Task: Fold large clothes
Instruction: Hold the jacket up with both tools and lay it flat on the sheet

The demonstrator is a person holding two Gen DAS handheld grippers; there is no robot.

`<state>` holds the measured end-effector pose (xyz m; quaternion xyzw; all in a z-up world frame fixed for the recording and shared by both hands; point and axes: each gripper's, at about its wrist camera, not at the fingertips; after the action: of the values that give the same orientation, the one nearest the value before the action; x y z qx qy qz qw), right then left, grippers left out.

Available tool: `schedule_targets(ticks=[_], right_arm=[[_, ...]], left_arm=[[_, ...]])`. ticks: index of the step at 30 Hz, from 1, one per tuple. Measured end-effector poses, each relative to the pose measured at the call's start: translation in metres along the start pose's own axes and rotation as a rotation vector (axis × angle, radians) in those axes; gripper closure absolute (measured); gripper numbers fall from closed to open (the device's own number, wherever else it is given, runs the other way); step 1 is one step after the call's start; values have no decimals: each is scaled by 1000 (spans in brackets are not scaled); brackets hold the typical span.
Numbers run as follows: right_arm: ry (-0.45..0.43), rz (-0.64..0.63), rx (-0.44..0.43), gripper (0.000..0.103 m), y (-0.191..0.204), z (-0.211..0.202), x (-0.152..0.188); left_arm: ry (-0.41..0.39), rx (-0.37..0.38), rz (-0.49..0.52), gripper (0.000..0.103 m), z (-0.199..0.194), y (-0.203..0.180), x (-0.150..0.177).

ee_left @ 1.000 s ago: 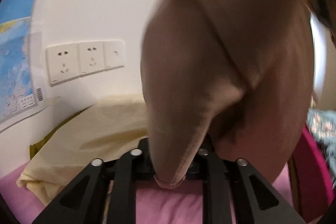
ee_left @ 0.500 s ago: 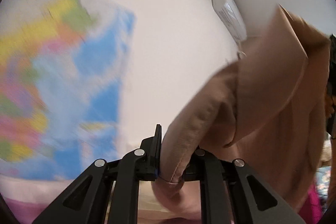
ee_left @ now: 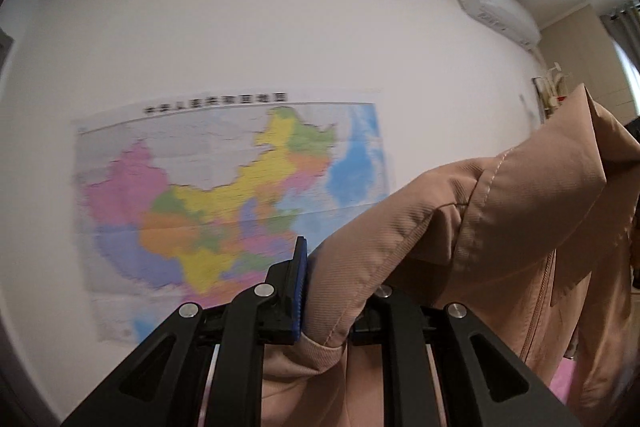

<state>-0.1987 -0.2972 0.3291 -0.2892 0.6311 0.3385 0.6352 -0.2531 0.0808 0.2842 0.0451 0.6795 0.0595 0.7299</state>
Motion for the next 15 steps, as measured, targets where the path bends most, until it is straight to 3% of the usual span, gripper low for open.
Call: schedule_targets(ticks=[3, 6, 10, 15], right_arm=[[7, 31, -45, 95, -1, 21, 2], [78, 123, -46, 95, -30, 75, 14], [252, 214, 8, 95, -78, 163, 63], [483, 341, 80, 95, -136, 279, 162]], left_arm=[[-7, -98, 21, 89, -6, 4, 4], [47, -154, 31, 88, 23, 12, 16], [252, -175, -32, 84, 114, 39, 64], [556, -197, -143, 85, 225, 74, 181]])
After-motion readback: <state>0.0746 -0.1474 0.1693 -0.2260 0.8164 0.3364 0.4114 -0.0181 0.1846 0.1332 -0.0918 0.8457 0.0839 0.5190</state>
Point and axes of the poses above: each gripper's, at about its wrist camera, not at the fingertips, and z roughly the way its jaws point, y to its left, x to its underside, and after that the axes turned 1 degree about x, right-handed
